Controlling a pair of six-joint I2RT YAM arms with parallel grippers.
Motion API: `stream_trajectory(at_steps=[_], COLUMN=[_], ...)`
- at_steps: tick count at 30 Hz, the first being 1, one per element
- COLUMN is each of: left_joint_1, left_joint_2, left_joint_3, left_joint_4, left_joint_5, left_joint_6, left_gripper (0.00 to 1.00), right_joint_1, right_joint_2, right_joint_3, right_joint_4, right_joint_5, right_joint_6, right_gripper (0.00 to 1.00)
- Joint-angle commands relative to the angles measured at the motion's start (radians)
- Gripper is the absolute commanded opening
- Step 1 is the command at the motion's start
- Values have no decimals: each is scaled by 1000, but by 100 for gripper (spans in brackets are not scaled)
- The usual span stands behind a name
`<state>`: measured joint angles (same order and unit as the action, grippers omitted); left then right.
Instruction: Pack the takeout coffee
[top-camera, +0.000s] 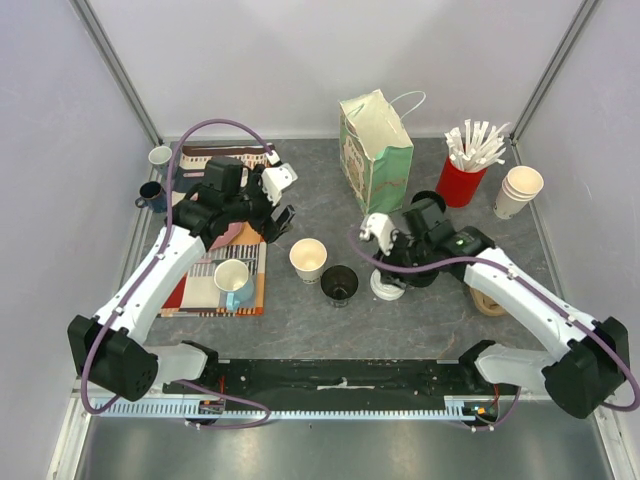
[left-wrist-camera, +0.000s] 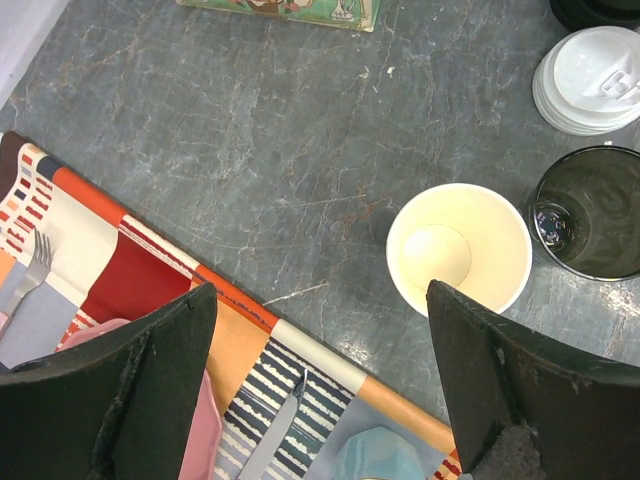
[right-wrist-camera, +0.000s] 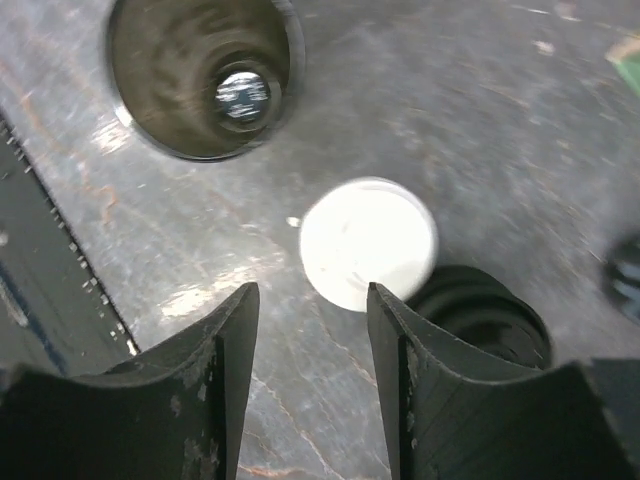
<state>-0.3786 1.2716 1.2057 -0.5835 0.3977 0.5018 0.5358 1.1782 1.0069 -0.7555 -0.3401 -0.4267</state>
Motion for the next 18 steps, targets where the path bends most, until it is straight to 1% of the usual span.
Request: stream_trajectory(at_steps=[1,2,3,5,6,7,9,11,14,16,18], left_joint_1=[4,6,7,10,10,12,14,15,15,15,17], left_joint_2=[0,2,0,2,0,2,5,9,15,17,17], left_joint_3=[-14,-18,-18,-23,-26,-25,-26,-26,-26,-28,-28], left_joint_4=[48,48,48,48,48,48,48,48,47,48,48], left_joint_5=[6,3,1,-5,-8,-10,-11,-8,-2,0,0], left_joint_6=[-28,-29,-29,-29,-28,-28,-28,-26,-26,-26,-25], left_gripper=[91,91,91,91,91,91,91,91,91,90,90], right_joint_1=[96,96,96,96,96,96,96,99,108,110,112], right_joint_2=[20,24,32,64,81,116,164,182,179,167,169], right_joint_3=[-50,-76,-86,-105,-106,-100,-96,-100,-132,-133,-133], right_joint_4=[112,133,148,194,209,229,243,255,294,289,283], right_joint_5=[-51,-42,-22,28,99,125,205,216,256,294,302], right_joint_6=[-73,-69,-66,-8,40,116,201,294,364,384,404], right_gripper=[56,55,52,51,50,50,48,47,46,45,47])
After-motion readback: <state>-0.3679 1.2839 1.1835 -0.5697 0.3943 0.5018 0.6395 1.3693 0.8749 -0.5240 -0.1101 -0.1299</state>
